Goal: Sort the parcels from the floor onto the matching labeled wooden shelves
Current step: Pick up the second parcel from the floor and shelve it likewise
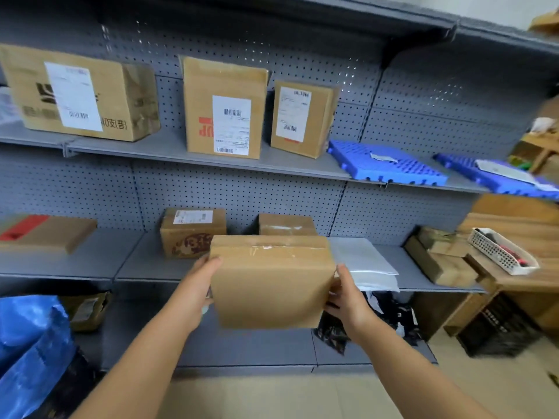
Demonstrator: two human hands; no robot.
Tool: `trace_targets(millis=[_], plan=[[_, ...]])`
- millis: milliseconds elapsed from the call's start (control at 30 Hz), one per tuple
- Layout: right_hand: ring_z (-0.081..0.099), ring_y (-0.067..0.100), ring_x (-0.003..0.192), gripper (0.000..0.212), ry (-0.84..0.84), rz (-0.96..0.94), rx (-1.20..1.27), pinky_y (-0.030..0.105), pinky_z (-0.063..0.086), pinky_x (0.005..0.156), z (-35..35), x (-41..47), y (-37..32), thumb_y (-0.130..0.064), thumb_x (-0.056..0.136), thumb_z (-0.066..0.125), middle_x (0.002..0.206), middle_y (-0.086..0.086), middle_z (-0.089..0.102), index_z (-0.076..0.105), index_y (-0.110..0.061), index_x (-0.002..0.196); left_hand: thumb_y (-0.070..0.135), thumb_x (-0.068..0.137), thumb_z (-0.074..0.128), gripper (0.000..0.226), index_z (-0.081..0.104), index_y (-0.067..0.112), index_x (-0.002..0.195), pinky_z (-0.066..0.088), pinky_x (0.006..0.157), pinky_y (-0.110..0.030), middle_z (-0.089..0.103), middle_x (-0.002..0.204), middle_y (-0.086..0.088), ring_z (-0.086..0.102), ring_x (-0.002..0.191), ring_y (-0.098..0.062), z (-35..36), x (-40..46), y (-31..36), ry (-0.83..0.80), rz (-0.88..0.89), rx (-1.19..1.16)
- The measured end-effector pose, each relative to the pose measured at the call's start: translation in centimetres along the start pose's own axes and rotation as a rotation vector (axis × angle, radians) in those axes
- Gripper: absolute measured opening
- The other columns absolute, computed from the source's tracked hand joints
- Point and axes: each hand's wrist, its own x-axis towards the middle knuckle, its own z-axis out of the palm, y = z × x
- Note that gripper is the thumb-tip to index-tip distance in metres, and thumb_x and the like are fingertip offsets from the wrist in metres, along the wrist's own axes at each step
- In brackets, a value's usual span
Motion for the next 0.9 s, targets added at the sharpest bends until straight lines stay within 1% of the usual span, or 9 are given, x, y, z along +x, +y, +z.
trace_targets(millis=[33,100,167,267,433,500,667,800,900], plan=[[0.059,0.016,0.097,0.045,0.012,-0.009,0.011,0.039,0.046,0.093,0.3,-0.9,-0.1,-0.050,0.093,0.034,0.099,0.000,0.065,0.062,-0.015,0.094,0.034,0.094,0.047,0.041,0.042,0.027,0.134,0.041,0.095,-0.042,0.056,0.118,-0.001,0.053,0.097,-0.017,-0.6,-0.4,0.4,-0.027,0.020,0.013],[0.059,0.017,0.101,0.041,0.033,-0.029,0.028,0.039,0.046,0.091,1.1,-2.8,-0.3,-0.052,0.092,0.035,0.105,-0.001,0.064,0.063,-0.022,0.096,0.033,0.094,0.047,0.041,0.042,0.027,0.133,0.040,0.096,-0.039,0.055,0.125,-0.001,0.051,0.106,-0.019,-1.9,-1.5,1.2,-0.079,0.058,0.049],[0.058,0.019,0.108,0.043,0.054,-0.054,0.033,0.037,0.048,0.087,1.9,-4.5,-0.3,-0.055,0.090,0.037,0.112,-0.001,0.063,0.062,-0.025,0.108,0.032,0.093,0.049,0.037,0.044,0.028,0.130,0.039,0.092,-0.034,0.057,0.120,0.000,0.052,0.105,-0.018,-3.0,-2.5,2.0,-0.118,0.092,0.072],[0.057,0.023,0.111,0.047,0.103,-0.069,0.034,0.044,0.046,0.098,2.7,-6.8,0.1,-0.057,0.087,0.040,0.117,0.003,0.062,0.060,-0.025,0.115,0.028,0.094,0.048,0.031,0.045,0.033,0.124,0.038,0.090,-0.032,0.057,0.112,0.003,0.052,0.100,-0.016,-4.2,-3.9,2.8,-0.192,0.149,0.083],[0.060,0.018,0.101,0.033,0.143,-0.095,-0.009,0.039,0.046,0.090,2.9,-10.7,-0.5,-0.042,0.093,0.038,0.108,0.003,0.065,0.063,-0.024,0.105,0.027,0.092,0.052,0.050,0.035,0.040,0.137,0.037,0.097,-0.033,0.052,0.122,0.009,0.049,0.109,-0.014,-5.5,-5.1,3.2,-0.282,0.192,0.133],[0.060,0.019,0.098,0.031,0.176,-0.086,-0.014,0.041,0.046,0.090,2.3,-11.8,-1.0,-0.036,0.094,0.038,0.103,0.005,0.065,0.063,-0.020,0.102,0.026,0.092,0.053,0.054,0.031,0.043,0.139,0.037,0.096,-0.032,0.049,0.130,0.011,0.047,0.113,-0.013,-5.5,-5.4,3.4,-0.329,0.208,0.176],[0.062,0.023,0.096,0.028,0.174,-0.084,0.003,0.047,0.049,0.090,0.7,-14.1,-2.5,-0.025,0.094,0.037,0.103,0.007,0.065,0.063,-0.020,0.102,0.019,0.092,0.052,0.066,0.019,0.051,0.140,0.029,0.111,-0.042,0.031,0.148,0.011,0.036,0.130,-0.015,-4.7,-6.4,4.5,-0.426,0.254,0.252],[0.060,0.029,0.098,0.037,0.188,-0.117,0.020,0.052,0.051,0.089,-1.0,-15.2,-3.7,-0.018,0.092,0.032,0.107,0.007,0.062,0.060,-0.033,0.111,0.016,0.091,0.052,0.072,0.015,0.058,0.136,0.025,0.114,-0.045,0.028,0.149,0.013,0.032,0.134,-0.016,-3.5,-7.2,5.1,-0.509,0.296,0.304],[0.060,0.033,0.104,0.031,0.210,-0.144,0.049,0.052,0.052,0.087,-2.6,-15.9,-4.3,-0.028,0.092,0.039,0.114,0.012,0.063,0.061,-0.030,0.114,0.010,0.089,0.054,0.075,0.019,0.057,0.136,0.033,0.109,-0.043,0.033,0.141,0.013,0.040,0.128,-0.018,-2.2,-8.1,5.4,-0.535,0.331,0.293]])
